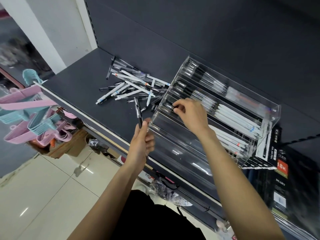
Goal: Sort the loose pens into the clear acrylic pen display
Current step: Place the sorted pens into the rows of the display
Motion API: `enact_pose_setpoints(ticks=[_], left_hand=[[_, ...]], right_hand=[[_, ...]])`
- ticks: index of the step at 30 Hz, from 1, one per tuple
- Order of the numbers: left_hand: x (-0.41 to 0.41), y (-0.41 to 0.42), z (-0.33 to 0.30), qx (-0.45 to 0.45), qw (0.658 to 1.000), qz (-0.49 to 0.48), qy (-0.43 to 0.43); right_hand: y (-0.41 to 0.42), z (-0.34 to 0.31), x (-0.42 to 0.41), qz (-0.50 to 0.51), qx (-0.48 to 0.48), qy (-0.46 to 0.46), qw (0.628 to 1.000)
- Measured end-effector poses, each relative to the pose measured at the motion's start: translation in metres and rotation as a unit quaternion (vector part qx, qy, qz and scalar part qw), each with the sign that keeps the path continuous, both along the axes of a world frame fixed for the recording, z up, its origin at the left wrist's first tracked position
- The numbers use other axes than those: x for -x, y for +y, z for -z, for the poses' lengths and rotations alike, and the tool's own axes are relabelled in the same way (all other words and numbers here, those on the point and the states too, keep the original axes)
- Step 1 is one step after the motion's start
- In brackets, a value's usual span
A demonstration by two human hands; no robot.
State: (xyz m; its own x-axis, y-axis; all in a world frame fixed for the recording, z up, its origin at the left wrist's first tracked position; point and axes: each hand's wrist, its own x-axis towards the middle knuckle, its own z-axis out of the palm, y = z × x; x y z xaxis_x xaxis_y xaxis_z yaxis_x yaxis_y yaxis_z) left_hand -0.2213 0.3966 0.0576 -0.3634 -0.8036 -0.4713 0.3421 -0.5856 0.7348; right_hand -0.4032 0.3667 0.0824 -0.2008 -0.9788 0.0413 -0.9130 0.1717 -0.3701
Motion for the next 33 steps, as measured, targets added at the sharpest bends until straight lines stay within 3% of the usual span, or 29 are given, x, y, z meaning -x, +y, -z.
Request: enact_pose_setpoints(ticks=[5, 11, 14, 17, 20, 23, 25, 28, 30, 33], left_hand=[[-0.001, -0.001, 0.000, 0.021, 0.999, -0.029, 0.011], [0.002, 0.000, 0.002, 0.019, 0.998, -0.010, -0.057], [0.007, 0.002, 0.002, 0.035, 0.998, 0.010, -0.055], [0.015, 0.006, 0.001, 0.055, 0.996, 0.036, -0.065], [0.022, 0.011, 0.000, 0.074, 0.992, 0.059, -0.080], [0.025, 0.013, -0.003, 0.117, 0.984, 0.080, -0.107], [0.023, 0.011, -0.003, 0.116, 0.985, 0.065, -0.112], [0.014, 0.005, -0.002, 0.064, 0.993, 0.021, -0.099], [0.009, 0.000, 0.001, 0.032, 0.995, 0.007, -0.094], [0.005, -0.004, 0.003, 0.004, 0.998, -0.013, -0.054]], right_hand=[[-0.002, 0.005, -0.004, 0.004, -0.013, -0.014, 1.000], [0.013, 0.001, -0.011, 0.010, 0.020, -0.022, 0.999], [0.022, -0.008, -0.027, 0.015, 0.062, -0.130, 0.989], [0.026, -0.015, -0.041, 0.011, 0.002, -0.246, 0.969], [0.028, -0.017, -0.044, 0.040, -0.013, -0.354, 0.934], [0.027, -0.028, -0.031, 0.107, 0.031, -0.460, 0.881], [0.026, -0.038, -0.012, 0.132, 0.090, -0.408, 0.899], [0.020, -0.035, 0.012, 0.081, 0.086, -0.116, 0.986], [0.014, -0.021, 0.015, 0.054, 0.036, 0.021, 0.998], [0.007, -0.009, 0.008, 0.029, 0.009, 0.099, 0.995]])
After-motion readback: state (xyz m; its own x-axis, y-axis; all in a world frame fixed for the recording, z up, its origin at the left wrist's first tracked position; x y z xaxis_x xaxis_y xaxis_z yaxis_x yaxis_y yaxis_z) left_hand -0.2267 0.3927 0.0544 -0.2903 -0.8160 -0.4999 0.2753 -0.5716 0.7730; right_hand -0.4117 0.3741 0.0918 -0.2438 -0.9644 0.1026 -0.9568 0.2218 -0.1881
